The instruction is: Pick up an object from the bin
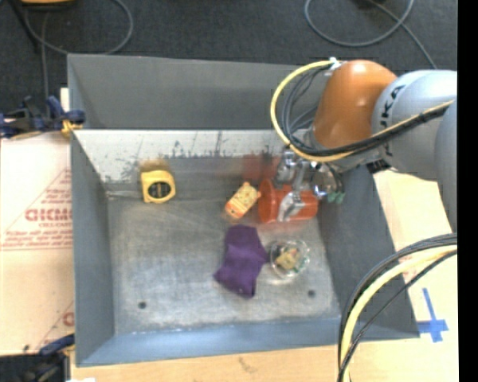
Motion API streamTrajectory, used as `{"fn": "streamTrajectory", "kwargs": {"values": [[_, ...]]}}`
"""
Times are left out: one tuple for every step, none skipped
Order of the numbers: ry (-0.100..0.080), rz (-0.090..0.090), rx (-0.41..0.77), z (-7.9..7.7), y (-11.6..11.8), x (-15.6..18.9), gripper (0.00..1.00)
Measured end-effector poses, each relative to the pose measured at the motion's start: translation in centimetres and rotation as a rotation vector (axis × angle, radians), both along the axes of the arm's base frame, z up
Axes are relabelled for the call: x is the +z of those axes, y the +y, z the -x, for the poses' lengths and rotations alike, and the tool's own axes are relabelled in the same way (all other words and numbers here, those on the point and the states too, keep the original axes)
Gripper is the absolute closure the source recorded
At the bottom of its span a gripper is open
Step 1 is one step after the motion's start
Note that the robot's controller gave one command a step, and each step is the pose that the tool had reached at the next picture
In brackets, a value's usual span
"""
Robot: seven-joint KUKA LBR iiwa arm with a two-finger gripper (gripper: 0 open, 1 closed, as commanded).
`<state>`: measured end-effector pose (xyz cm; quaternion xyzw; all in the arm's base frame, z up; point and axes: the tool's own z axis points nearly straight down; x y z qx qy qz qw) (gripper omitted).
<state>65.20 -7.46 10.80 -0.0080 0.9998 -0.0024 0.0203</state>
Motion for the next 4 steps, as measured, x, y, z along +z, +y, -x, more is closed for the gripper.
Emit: {"fn": "streamTrajectory", "kwargs": {"values": [[0.0,0.0,0.0,0.0,0.0,0.0,1.0],[0.008,0.001,0.001,0.6,0.1,-1.6,0.0],[0.028,-0.002,0.002,1.2,0.2,-2.3,1.0],[0.028,-0.002,0.003,1.2,0.2,-2.3,1.0]]}}
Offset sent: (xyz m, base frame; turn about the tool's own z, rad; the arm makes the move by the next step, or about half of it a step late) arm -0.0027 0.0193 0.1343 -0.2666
